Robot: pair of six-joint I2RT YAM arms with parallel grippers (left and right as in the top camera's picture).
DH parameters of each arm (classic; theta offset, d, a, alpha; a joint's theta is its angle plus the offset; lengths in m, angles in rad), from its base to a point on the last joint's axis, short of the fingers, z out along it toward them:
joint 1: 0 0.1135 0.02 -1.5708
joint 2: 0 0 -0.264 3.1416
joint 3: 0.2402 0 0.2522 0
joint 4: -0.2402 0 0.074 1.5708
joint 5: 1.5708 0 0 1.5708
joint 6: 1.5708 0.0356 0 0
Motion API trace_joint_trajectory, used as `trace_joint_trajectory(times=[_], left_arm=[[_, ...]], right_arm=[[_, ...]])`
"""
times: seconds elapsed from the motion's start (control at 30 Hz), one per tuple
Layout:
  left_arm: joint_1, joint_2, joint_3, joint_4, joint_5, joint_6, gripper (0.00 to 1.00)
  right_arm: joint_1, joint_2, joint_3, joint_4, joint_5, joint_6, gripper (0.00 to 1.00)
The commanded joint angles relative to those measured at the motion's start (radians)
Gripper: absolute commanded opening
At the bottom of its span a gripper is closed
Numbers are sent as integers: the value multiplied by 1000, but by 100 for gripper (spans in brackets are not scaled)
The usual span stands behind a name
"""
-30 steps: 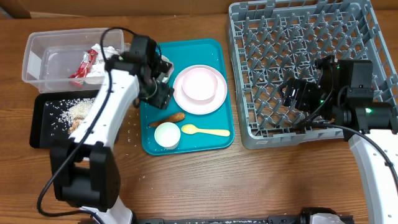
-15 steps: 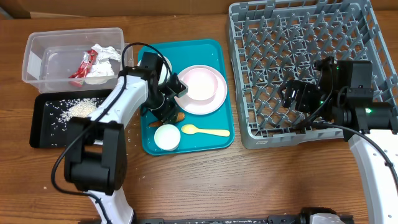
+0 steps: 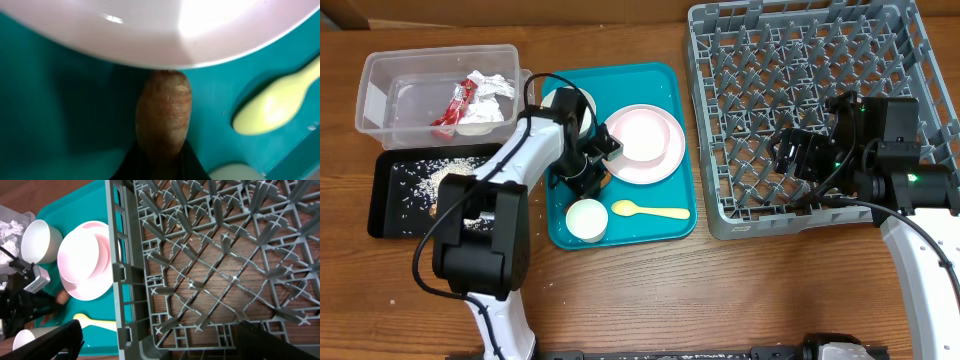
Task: Sort waste into correct bins and load items into the dishwasher
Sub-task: 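Grasp the carrot-shaped food on the teal tray with the left gripper, then drop the carrot-shaped food onto the black tray with the left gripper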
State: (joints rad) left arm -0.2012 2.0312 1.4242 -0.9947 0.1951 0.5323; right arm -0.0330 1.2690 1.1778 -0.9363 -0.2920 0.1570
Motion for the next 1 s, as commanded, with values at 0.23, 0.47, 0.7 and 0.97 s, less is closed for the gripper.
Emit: trace_joint_trajectory(times=[0.23, 0.47, 0.7, 0.97], left_arm=[[106, 10, 510, -391, -149, -476, 4], [333, -5, 507, -517, -204, -599, 4], [435, -89, 318, -403, -202, -600, 5], [516, -283, -61, -16, -222, -661, 4]], right_arm=[[-6, -4, 20, 3, -9, -1, 100], [-6, -4, 20, 7, -9, -1, 100], [-6, -4, 20, 11, -9, -1, 100], [-6, -4, 20, 11, -9, 0, 100]])
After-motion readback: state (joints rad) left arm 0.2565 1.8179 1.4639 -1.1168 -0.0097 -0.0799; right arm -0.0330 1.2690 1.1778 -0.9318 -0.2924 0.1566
